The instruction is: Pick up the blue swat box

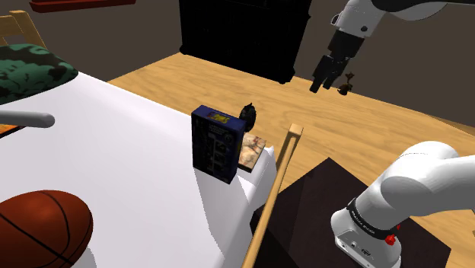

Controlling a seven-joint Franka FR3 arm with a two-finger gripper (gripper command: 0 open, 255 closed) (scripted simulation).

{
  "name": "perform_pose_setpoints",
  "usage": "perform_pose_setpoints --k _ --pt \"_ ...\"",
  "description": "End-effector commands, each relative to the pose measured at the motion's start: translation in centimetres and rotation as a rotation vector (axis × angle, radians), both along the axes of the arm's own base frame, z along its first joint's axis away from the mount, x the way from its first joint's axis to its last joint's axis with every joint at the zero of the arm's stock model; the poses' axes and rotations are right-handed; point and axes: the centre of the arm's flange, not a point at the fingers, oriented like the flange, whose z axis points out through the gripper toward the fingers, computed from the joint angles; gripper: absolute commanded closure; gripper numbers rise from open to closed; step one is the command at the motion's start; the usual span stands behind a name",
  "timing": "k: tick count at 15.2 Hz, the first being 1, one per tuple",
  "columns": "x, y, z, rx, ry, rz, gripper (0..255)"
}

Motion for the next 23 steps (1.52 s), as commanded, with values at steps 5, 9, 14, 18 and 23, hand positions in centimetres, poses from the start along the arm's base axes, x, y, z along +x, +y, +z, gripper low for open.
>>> perform_pose_setpoints --k 5,9,14,18,23 --pt "4.7 3.9 -1.8 -0.041 0.047 0.147 0" --pt "8.7 8.4 -4.0 -0.083 0.093 0.293 0" --pt "12.5 14.5 -7.3 -0.135 0.151 0.476 0" --pt "14.6 19.8 -10.3 -0.176 0.198 0.623 0" --pt "15.6 23.9 -13.3 -0.208 0.233 0.735 0"
